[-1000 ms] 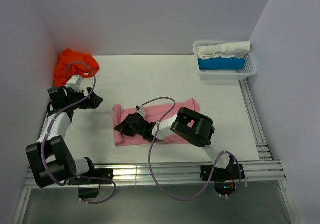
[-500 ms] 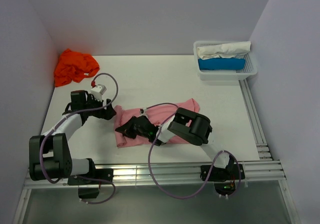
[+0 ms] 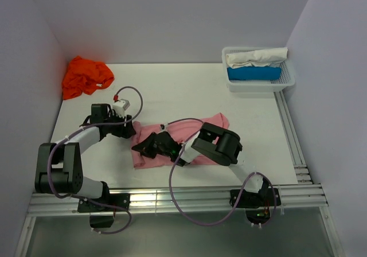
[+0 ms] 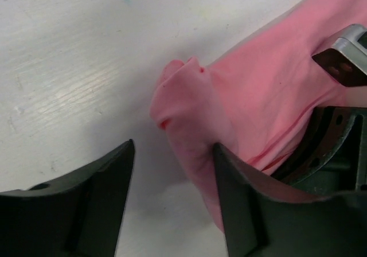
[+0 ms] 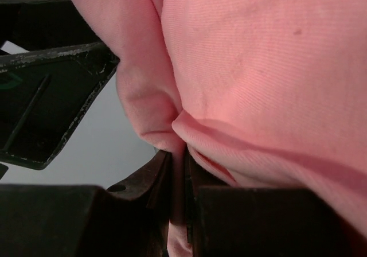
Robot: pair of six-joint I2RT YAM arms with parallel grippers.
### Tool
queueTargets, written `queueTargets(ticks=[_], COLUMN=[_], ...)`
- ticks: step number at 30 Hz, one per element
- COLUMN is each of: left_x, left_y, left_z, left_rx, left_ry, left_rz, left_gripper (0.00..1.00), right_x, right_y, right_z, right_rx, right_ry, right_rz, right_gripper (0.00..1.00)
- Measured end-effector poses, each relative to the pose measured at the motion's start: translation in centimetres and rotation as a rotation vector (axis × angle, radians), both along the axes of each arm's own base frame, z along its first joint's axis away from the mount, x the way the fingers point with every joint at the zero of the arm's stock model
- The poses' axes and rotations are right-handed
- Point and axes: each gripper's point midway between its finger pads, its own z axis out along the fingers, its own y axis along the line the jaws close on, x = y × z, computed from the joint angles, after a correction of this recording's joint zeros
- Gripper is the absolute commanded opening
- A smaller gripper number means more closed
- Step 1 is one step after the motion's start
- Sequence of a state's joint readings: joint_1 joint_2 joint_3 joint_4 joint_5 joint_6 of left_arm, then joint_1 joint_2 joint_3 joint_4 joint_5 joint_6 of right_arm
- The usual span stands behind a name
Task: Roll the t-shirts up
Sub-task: Roll the tshirt
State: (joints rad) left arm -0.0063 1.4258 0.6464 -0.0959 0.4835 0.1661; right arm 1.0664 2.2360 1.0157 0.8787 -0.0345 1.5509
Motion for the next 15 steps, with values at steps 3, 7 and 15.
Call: queueTargets(ticks=[3, 7, 15], left_x=[0.2, 0.7, 1.5], left_y=[-0.7, -1.3, -1.5], left_z=[0.0, 0.0, 0.0], left_rx=[0.007, 0.028, 0.102], left_ry=[0.008, 0.025, 0.036], left_rz=[-0.007, 0.002, 0.042], left_gripper=[0.45, 0.33, 0.3], right_x=[0.3, 0.7, 1.8], right_y=[0.2, 0.2, -0.5], right_z=[0.0, -0.2, 1.0], right_rx=[0.0, -0.025, -0.208], right_ry=[0.001, 0.003, -0.046], right_rz=[0.001, -0.002, -0.045], right_gripper=[0.09, 0.33, 0.48])
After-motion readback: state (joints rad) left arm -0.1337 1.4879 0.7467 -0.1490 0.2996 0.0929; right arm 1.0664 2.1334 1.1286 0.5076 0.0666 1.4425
